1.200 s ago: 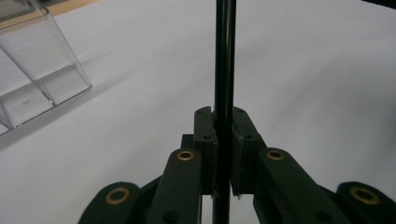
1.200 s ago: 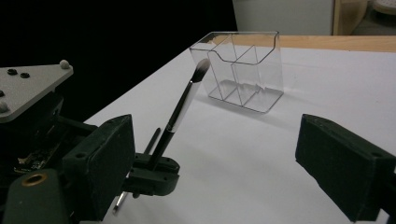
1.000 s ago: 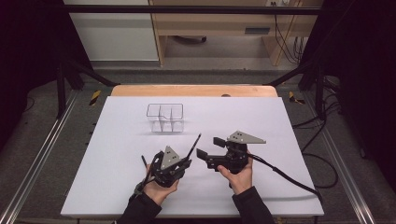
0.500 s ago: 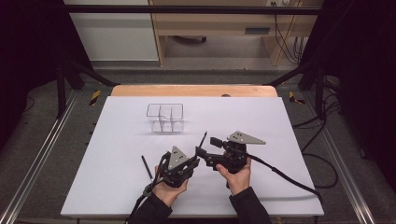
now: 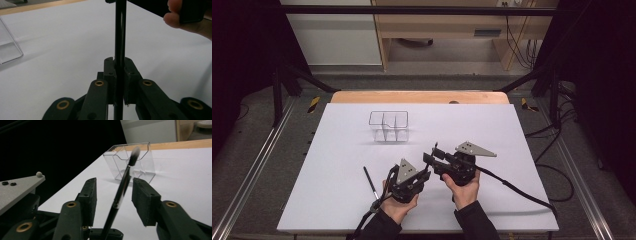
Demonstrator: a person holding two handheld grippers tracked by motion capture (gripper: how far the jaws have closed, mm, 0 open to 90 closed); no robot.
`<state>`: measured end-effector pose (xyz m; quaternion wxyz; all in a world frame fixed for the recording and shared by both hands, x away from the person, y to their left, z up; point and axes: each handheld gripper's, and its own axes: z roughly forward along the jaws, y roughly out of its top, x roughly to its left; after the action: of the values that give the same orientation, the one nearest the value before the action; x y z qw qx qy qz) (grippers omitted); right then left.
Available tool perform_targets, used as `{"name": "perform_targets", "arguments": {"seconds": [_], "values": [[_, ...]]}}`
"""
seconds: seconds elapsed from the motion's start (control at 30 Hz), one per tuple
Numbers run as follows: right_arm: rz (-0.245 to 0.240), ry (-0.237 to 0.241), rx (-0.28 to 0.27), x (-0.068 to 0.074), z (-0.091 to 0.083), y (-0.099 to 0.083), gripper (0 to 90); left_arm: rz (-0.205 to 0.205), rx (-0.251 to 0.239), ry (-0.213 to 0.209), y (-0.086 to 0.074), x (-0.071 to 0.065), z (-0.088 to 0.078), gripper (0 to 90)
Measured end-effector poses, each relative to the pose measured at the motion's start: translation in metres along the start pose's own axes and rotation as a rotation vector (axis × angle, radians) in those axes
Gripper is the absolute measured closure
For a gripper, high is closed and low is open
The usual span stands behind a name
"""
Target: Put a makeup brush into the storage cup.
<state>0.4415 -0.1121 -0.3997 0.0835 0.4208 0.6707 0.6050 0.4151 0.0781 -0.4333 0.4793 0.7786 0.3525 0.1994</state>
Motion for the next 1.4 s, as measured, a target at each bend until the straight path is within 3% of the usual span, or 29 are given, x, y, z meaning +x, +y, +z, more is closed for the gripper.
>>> {"name": "perform_targets", "arguments": {"seconds": [0.07,0.1,0.4,0.6,0.63,0.67,0.87,1.0,1.17,1.4], "values": [[0.001,-0.004,-0.006,0.000,0.000,-0.001,63.7,-0.001,0.000,0.002,0.000,-0.001,0.000,82.6],[0.006,0.000,-0.007,0.000,0.000,-0.001,65.4,-0.023,0.016,0.018,-0.001,-0.003,-0.001,82.7],[0.034,-0.004,-0.019,-0.002,-0.002,-0.001,79.9,-0.002,0.008,0.042,-0.001,-0.004,-0.002,82.7],[0.045,0.016,-0.028,-0.001,-0.003,-0.002,82.0,0.008,-0.010,0.013,-0.002,-0.005,-0.001,82.6],[0.046,0.021,-0.027,-0.001,-0.003,-0.002,82.4,-0.014,-0.006,-0.008,-0.003,-0.007,-0.001,82.6],[0.046,0.027,-0.026,-0.001,-0.004,-0.002,82.7,0.010,-0.013,0.013,-0.002,-0.005,-0.001,82.6],[0.042,0.056,-0.019,0.000,-0.005,-0.001,84.3,0.022,-0.013,0.017,-0.002,-0.006,0.000,82.0],[0.039,0.081,-0.020,0.000,-0.005,-0.001,84.4,0.020,-0.023,0.013,-0.002,-0.004,-0.001,72.2],[0.023,0.076,-0.015,-0.001,-0.006,-0.001,84.4,0.018,-0.042,0.007,0.003,-0.002,-0.006,57.7],[-0.002,0.074,-0.003,0.000,-0.005,-0.001,84.4,0.042,-0.047,0.013,0.015,-0.004,-0.008,54.1]]}}
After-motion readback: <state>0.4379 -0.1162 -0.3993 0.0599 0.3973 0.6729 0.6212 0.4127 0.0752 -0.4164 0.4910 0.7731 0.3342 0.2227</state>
